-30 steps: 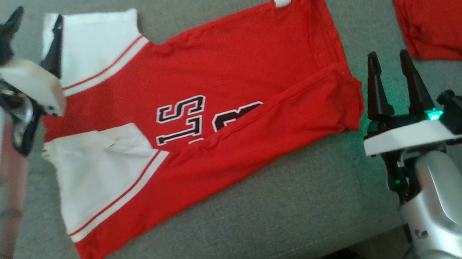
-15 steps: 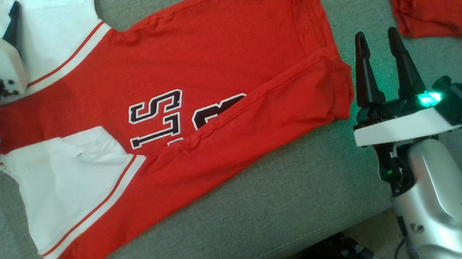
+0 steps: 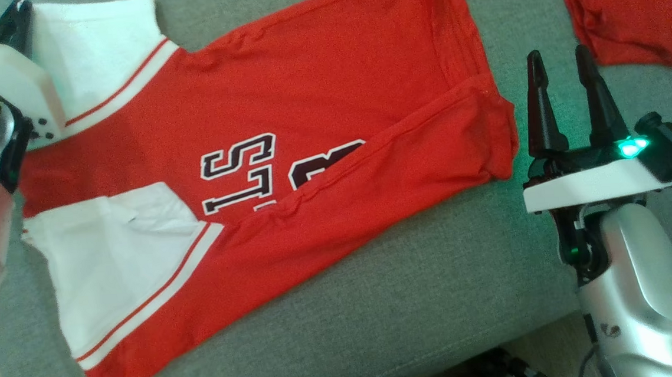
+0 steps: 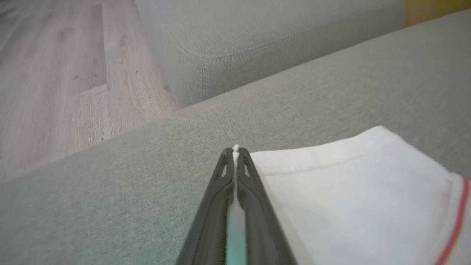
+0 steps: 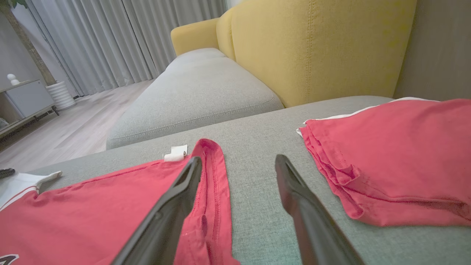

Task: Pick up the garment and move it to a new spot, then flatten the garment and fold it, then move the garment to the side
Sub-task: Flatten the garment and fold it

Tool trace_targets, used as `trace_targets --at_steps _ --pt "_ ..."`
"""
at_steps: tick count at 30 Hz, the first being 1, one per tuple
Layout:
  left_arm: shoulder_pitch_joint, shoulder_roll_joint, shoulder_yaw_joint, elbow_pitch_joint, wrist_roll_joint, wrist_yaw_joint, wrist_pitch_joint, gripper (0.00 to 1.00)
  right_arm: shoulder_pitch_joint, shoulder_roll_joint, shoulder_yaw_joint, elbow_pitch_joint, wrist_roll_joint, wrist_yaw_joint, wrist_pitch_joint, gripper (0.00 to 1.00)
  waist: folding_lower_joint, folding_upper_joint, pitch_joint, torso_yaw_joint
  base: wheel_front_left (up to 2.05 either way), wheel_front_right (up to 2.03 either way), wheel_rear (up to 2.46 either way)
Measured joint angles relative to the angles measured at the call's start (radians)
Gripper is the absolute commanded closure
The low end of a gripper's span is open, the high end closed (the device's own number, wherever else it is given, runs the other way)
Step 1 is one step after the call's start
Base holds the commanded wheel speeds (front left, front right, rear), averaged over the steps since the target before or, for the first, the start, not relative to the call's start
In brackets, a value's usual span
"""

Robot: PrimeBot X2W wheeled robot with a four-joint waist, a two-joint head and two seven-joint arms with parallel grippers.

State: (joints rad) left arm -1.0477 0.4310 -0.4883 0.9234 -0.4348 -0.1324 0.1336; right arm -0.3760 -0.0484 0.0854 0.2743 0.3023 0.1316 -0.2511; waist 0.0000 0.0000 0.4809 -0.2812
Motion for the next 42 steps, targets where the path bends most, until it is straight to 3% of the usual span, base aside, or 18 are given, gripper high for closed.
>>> trace_targets --at_steps 9,20,25,31,42 --pt "0.054 -0.046 -0.006 -0.11 -0.021 0.0 -0.241 1.0 0.001 0.0 -0.07 0.001 -0.125 0.0 0.051 0.0 -0.0001 0.0 -0.094 0.065 0.0 0.0 0.0" --pt "0.258 -0.06 -0.062 -0.415 -0.024 0.029 -0.256 1.0 -0.068 -0.001 -0.163 0.004 -0.274 0.0 0.283 0.0 -0.0002 0.0001 -0.171 0.195 0.0 0.0 0.0" --pt "0.359 -0.047 -0.076 -0.607 -0.041 0.061 -0.196 1.0 -0.188 -0.06 -0.185 0.146 -0.311 0.0 0.395 0.0 -0.0001 0.0001 -0.168 0.256 0.0 0.0 0.0" --pt "0.398 -0.035 -0.105 -0.785 -0.041 0.094 -0.127 1.0 -0.352 -0.133 -0.188 0.407 -0.37 0.0 0.427 0.0 0.0001 0.0 -0.118 0.307 0.0 0.0 0.0" --pt "0.372 -0.038 -0.127 -0.837 -0.039 0.099 -0.099 1.0 -0.534 -0.219 -0.118 0.672 -0.441 0.0 0.391 0.0 0.0001 0.0 -0.038 0.36 0.0 0.0 0.0"
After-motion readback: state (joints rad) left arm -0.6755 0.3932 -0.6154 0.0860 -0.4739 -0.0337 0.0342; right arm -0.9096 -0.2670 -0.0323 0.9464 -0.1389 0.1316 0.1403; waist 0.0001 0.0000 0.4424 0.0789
